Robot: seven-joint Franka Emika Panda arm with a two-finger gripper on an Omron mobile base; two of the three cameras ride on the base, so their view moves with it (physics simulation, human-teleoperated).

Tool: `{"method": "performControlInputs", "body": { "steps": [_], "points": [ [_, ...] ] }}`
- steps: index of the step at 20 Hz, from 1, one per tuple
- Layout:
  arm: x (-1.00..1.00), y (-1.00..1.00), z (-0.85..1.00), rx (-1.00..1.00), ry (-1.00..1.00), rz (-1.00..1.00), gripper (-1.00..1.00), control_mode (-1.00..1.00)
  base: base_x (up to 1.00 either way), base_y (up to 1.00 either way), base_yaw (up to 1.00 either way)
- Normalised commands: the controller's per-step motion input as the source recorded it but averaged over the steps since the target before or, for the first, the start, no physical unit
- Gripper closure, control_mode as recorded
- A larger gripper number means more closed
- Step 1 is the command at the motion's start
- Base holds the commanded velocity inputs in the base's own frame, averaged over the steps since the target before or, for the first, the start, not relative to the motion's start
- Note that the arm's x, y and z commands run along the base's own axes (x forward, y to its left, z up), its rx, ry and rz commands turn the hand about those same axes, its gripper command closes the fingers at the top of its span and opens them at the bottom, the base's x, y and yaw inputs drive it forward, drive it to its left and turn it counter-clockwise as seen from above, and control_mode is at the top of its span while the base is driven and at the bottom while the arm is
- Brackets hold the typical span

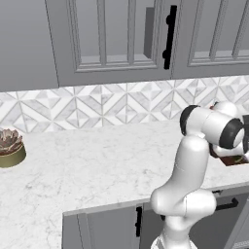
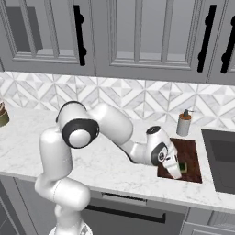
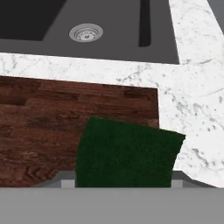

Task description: Pick up the sponge from the counter and clean the cutting board by briefly scrubbing or pressing down on the cutting board. Once finished, release the sponge.

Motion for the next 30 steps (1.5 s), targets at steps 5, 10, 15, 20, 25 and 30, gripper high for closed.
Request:
{"method": "performControlInputs", "body": {
  "steps": [5,10,15,20,25,30],
  "points": [
    [0.5,0.03,-0.1,0.0,0.0,0.0,1.0,-1.0,0.0,0.0,0.0],
    [0.4,-0.18,-0.48,0.0,0.0,0.0,1.0,-1.0,0.0,0.0,0.0],
    [0.32,-0.42,-0.2,0.0,-0.02,0.0,1.0,-1.0,0.0,0.0,0.0],
    [0.16,-0.2,-0.32,0.0,-0.07,-0.01,1.0,-1.0,0.0,0.0,0.0],
    [0.46,-0.39,-0.38,0.0,-0.02,-0.09,1.0,-1.0,0.0,0.0,0.0],
    [0.66,-0.43,-0.31,0.0,0.0,-0.09,1.0,-1.0,0.0,0.0,0.0]
  ]
}}
